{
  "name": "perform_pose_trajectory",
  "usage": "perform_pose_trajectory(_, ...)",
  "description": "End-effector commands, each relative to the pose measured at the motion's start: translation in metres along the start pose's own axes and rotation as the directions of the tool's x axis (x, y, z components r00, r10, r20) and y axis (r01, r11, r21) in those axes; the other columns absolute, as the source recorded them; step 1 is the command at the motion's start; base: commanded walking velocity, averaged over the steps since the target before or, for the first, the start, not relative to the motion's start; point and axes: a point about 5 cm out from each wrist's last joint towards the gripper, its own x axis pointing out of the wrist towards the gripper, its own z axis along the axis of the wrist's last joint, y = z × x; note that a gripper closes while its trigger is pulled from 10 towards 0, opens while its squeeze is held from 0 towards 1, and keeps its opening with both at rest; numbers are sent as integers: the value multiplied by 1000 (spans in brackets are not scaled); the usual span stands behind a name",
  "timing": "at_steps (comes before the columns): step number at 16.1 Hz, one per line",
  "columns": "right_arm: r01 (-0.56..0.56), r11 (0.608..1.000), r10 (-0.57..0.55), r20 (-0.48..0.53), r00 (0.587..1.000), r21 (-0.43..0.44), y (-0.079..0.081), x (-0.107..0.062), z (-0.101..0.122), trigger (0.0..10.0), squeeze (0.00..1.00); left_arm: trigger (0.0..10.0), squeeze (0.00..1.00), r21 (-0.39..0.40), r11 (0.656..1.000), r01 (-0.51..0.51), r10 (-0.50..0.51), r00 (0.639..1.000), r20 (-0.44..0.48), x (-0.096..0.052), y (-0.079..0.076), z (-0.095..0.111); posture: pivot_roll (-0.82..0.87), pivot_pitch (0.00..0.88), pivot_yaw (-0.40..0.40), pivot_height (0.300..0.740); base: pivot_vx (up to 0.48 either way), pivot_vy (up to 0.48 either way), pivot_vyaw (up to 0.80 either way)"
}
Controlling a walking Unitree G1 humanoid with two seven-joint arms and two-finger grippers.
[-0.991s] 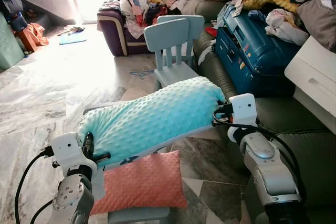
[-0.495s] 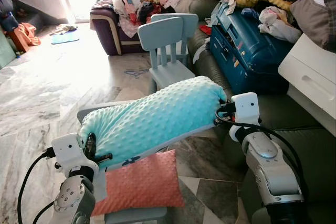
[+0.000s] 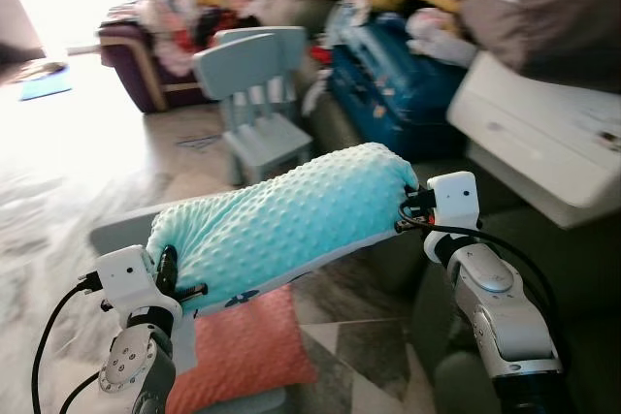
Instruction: Move the pillow to the sofa
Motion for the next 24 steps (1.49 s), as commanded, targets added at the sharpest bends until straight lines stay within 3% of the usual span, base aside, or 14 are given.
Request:
perform_pose_trajectory(1, 15, 1000, -14, 32, 999, -17, -3, 0, 8, 10000, 0, 10000, 0, 15, 1000, -11, 11, 1000, 21, 1, 2, 4, -215, 0, 44, 740, 0, 0, 0)
perform_pose_trajectory(15, 12, 1000, -12, 29, 1000, -10, -2, 1, 8, 10000, 0, 10000, 0, 5, 1000, -18, 17, 1000, 8, 0, 3, 0, -219, 0, 42, 740, 0, 0, 0)
perform_pose_trajectory(24, 11, 1000, -10, 27, 1000, -7, -1, 1, 8, 10000, 0, 10000, 0, 6, 1000, -22, 22, 1000, 4, 0, 4, -1, -217, 0, 42, 740, -255, 0, 0)
